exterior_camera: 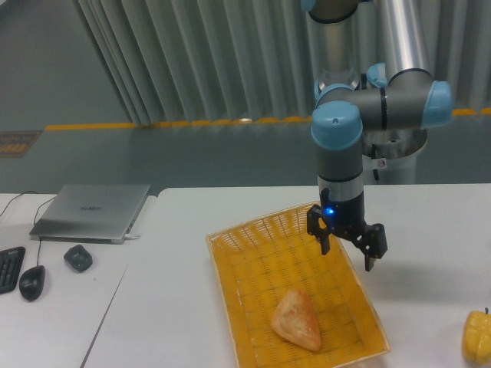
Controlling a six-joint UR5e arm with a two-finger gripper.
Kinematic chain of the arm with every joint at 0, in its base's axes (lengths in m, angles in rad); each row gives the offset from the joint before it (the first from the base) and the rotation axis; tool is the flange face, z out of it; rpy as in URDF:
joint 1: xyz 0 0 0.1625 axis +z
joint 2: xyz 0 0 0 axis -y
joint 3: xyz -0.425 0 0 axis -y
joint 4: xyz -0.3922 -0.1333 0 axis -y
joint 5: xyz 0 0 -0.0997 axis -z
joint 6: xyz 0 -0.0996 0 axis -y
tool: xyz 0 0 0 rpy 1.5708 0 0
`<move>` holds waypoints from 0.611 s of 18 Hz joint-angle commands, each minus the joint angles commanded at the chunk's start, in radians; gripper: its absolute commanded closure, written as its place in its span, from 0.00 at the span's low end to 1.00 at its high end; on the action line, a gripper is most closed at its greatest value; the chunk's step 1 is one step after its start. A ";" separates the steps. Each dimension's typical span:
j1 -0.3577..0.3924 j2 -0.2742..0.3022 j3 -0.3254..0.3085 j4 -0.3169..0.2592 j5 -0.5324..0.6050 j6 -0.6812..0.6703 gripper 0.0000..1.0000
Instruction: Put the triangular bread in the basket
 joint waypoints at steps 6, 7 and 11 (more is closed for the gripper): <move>0.101 0.034 -0.009 -0.032 0.003 0.235 0.00; 0.115 0.035 -0.011 -0.043 0.009 0.276 0.00; 0.181 0.042 -0.029 -0.048 0.015 0.440 0.00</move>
